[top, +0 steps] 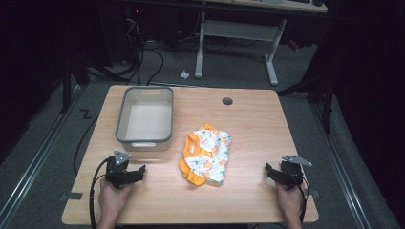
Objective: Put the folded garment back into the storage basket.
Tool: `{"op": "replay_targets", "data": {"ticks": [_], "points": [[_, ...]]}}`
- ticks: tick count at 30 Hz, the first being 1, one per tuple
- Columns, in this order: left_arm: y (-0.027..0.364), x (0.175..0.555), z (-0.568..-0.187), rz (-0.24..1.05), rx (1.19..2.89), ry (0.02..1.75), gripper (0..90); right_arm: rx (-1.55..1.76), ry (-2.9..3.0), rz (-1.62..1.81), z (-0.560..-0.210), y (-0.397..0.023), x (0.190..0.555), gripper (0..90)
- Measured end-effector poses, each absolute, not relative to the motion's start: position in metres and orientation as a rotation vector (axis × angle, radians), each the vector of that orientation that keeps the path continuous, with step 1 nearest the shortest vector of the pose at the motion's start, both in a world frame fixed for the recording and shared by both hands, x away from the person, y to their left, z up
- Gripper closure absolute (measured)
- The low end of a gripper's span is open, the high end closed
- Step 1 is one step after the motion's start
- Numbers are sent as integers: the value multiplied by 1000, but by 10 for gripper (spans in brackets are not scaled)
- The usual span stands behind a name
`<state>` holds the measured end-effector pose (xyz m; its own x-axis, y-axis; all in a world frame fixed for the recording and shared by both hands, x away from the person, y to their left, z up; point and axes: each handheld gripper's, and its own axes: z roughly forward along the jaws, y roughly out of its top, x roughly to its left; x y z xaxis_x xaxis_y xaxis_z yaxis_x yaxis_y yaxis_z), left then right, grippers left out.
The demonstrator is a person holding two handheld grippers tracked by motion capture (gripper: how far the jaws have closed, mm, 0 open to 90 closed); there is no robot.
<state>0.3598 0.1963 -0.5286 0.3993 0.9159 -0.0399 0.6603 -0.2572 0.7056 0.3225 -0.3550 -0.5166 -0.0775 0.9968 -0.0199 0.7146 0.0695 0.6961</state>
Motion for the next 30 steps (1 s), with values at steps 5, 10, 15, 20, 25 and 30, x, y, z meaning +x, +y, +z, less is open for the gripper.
{"op": "replay_targets", "data": {"ticks": [5, 10, 15, 20, 25, 30], "points": [[195, 360, -529, 508, 2009, 1347, 173, 1692, 1851, 730, -517, -355, 323, 332], [194, 359, -528, 499, 2017, 1338, 160, 1696, 1850, 730, -517, -355, 322, 331], [193, 359, -529, 501, 2017, 1337, 154, 1696, 1852, 732, -516, -354, 322, 331], [193, 359, -529, 502, 2018, 1337, 153, 1696, 1852, 732, -516, -354, 322, 332], [193, 359, -529, 503, 2017, 1340, 153, 1695, 1851, 732, -517, -354, 322, 331], [193, 359, -529, 500, 2019, 1334, 152, 1696, 1852, 732, -517, -354, 322, 331]]}}
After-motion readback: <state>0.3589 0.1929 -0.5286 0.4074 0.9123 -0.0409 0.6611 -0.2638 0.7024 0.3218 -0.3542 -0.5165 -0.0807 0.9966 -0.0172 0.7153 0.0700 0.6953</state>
